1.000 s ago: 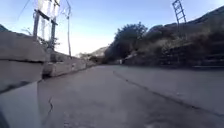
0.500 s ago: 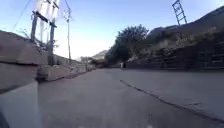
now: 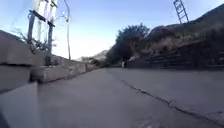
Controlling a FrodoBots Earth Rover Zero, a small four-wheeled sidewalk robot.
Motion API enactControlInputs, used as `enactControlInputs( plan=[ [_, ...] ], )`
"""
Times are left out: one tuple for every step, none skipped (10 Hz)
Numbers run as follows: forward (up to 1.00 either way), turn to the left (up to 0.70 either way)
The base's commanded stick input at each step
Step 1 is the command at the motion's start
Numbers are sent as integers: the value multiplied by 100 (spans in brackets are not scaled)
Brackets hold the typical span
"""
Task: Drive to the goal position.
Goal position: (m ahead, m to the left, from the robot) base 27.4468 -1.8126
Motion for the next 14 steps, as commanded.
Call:
enactControlInputs(
  plan=[
    [70,0],
    [70,0],
    [70,0],
    [70,0],
    [70,0],
    [70,0],
    [70,0],
    [70,0],
    [70,0],
    [70,0],
    [70,0],
    [70,0],
    [70,0],
    [70,0]
  ],
)
